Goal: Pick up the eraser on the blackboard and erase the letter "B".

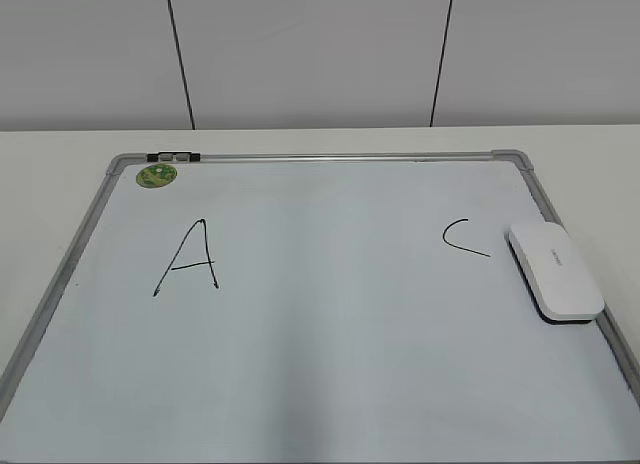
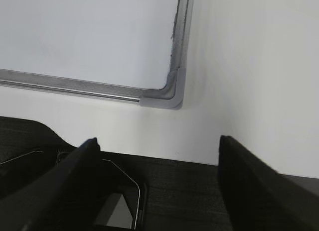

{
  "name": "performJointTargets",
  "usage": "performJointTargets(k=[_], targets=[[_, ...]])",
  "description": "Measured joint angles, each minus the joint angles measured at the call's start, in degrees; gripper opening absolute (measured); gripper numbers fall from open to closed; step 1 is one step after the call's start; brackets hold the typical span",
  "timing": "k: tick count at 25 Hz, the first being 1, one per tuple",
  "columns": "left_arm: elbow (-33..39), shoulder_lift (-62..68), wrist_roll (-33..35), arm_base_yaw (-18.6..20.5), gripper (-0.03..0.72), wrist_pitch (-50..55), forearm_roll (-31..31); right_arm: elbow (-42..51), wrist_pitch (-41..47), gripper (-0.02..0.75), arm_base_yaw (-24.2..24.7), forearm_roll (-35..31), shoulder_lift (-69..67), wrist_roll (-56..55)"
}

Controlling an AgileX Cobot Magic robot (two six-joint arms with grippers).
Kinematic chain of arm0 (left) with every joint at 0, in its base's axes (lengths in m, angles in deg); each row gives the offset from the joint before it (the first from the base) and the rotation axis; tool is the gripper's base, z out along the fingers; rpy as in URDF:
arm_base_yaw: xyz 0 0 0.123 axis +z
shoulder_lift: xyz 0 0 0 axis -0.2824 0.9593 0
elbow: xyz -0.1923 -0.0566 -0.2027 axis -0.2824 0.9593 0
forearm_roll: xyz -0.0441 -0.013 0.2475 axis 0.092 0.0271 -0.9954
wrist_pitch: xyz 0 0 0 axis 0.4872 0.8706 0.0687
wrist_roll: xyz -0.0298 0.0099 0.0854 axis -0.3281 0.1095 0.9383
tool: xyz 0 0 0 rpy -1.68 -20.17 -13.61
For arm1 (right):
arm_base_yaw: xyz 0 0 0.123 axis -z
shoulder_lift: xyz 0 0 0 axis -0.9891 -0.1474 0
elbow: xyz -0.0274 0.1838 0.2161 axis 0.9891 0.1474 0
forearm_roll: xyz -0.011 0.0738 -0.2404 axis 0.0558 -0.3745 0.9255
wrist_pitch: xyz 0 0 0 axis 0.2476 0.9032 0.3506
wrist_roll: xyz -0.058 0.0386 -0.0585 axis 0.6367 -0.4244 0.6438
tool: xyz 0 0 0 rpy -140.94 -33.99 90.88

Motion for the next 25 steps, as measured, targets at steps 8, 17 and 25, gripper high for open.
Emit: performJointTargets(k=[8,17,25], targets=[[0.0,-10.6,0.0,0.0,0.489,0.3,0.0,0.0,0.2,0.540,1.5,0.0,10.4,0.0],[0.0,-16.4,0.0,0.6,0.473,0.9,0.0,0.0,0.9,0.540,4.3,0.0,23.8,0.0],[0.0,-17.7,0.1,0.6,0.472,1.3,0.0,0.0,1.2,0.540,4.4,0.2,27.8,0.1]])
